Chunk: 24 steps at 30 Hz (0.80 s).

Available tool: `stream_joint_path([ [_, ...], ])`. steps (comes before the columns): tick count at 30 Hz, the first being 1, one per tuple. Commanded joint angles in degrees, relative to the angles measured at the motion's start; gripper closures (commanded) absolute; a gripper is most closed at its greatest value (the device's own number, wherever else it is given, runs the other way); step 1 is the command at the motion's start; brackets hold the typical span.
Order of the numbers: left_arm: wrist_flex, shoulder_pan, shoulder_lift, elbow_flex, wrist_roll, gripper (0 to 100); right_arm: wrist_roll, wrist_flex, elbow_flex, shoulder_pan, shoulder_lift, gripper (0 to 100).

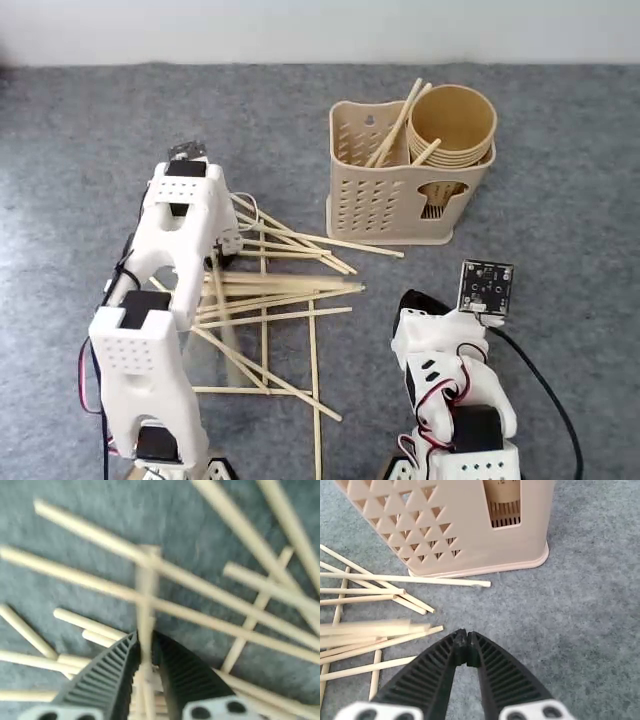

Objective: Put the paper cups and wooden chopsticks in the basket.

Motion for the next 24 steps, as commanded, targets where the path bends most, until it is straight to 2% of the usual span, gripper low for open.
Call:
stream_joint_path([
  [1,3.7,2.5,-3.3,-0.4,0.1,99,-0.6,-1.4,-0.4,-0.1,-0.3,98.9],
  [6,6.2,3.9,-9.3,-0.5,0.2,99,-0.6,-1.3,-0.4,-0.1,-0.3,98.9],
  [15,5.9,4.0,-27.9,-1.5,0.2,99,-0.6,-1.3,-0.4,-0.1,-0.3,98.9],
  [24,5.9,4.0,-38.8,-16.3,-0.1,99,-0.6,-1.3,-0.4,-0.1,-0.3,98.9],
])
